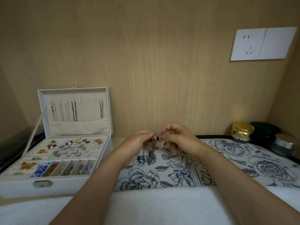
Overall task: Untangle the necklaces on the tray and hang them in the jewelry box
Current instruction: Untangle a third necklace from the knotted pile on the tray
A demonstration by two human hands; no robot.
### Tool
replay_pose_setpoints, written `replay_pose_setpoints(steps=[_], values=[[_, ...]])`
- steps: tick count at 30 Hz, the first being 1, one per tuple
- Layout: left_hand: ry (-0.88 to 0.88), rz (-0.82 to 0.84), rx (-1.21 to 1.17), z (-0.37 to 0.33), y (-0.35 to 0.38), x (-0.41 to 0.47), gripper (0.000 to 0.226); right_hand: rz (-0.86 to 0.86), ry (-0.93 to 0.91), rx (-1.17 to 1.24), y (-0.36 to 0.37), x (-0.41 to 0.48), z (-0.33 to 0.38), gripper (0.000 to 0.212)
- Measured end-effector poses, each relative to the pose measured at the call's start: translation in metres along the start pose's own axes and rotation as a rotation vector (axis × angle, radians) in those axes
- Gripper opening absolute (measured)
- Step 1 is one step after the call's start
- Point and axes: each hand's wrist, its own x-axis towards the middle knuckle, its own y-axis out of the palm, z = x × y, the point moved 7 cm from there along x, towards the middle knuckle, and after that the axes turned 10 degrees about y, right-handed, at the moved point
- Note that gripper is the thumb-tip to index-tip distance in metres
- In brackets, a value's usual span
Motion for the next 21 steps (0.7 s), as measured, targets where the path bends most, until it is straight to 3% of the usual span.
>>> replay_pose_setpoints(steps=[3, 11, 18, 21], values=[[0.025, 0.037, 0.002, -0.004, 0.003, 0.0, 0.026, 0.022, -0.023, -0.046, 0.004, 0.0, 0.001, 0.028], [-0.014, 0.045, -0.044, 0.001, 0.003, -0.001, 0.04, -0.006, -0.005, -0.124, 0.004, 0.001, 0.001, 0.013], [-0.025, -0.008, -0.037, 0.008, 0.005, -0.003, 0.025, -0.334, -0.109, -0.642, -0.007, 0.0, 0.006, 0.02], [-0.016, -0.047, -0.023, 0.007, 0.007, -0.003, 0.016, -0.338, -0.117, -0.57, -0.009, 0.001, 0.003, 0.016]])
